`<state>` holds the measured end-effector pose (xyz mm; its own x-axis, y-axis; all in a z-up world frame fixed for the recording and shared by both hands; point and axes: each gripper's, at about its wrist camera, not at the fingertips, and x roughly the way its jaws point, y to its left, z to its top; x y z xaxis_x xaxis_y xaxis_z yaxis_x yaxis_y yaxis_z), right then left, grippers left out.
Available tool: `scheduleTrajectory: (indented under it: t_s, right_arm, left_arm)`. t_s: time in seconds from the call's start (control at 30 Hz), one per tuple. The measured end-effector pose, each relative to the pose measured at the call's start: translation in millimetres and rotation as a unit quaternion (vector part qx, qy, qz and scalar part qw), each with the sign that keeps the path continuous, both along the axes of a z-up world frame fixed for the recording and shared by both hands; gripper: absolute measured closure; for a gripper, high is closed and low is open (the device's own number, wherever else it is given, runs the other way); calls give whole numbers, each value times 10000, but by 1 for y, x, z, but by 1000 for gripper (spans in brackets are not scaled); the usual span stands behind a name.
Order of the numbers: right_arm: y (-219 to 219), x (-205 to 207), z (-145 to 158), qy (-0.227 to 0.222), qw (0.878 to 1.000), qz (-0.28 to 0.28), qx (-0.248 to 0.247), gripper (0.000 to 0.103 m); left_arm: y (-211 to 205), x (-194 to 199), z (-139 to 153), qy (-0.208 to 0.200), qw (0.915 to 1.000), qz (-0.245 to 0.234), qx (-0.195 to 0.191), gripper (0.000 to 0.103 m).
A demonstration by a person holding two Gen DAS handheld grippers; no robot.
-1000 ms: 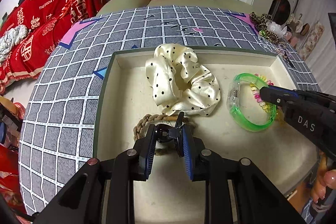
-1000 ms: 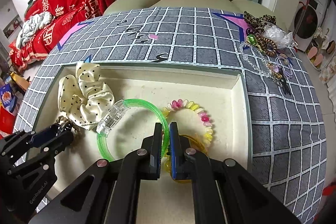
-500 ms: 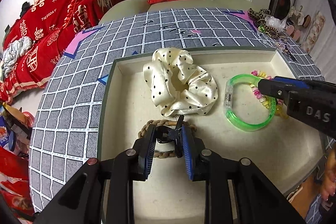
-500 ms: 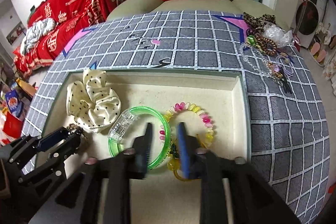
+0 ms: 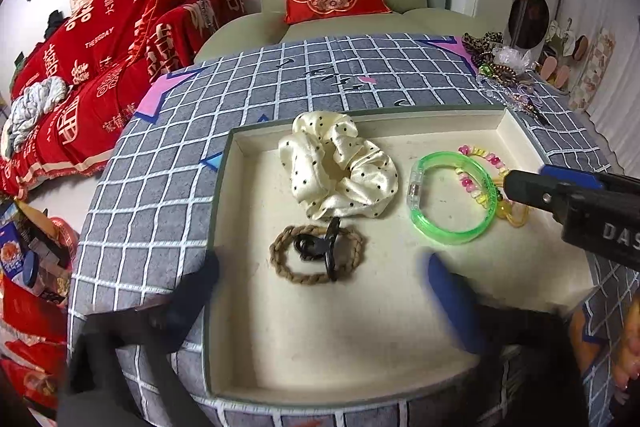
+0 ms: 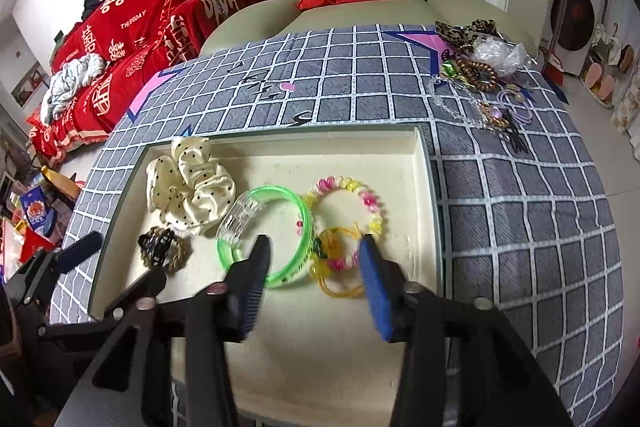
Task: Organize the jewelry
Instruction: 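Carry the black clip and green bangle into the tray and open both grippers, then move both grippers back to the silver earrings and long black hair clip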
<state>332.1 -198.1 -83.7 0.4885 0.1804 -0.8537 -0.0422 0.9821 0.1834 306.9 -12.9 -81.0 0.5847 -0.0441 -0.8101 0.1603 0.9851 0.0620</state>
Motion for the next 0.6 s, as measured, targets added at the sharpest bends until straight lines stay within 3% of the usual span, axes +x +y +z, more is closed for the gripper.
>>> scheduleTrajectory:
  t_s: [0.1,0.23,0.3,0.47,0.6]
  right_arm:
    - [-3,-11,4,-14,9999,-22,105,34]
    - [-5,-30,9,43,9997,-33,227,30]
    - [-6,-38,13,8,9997,-16,260,22]
    - [-3,-64,23,-39,9996,34,292,22]
    - [-2,-87,29,-111,9994,27,327,13]
  left_arm:
    - [2,-12,3,24,10000,-39,-47,0]
    - [3,-31,8,17,10000,-70,-53,0]
    - [4,-43,12,15,9999,-72,-85,0]
    - [8,-69,18,39,9998,-73,-180,0]
    - [14,-91,19,79,9997,-38,-236,0]
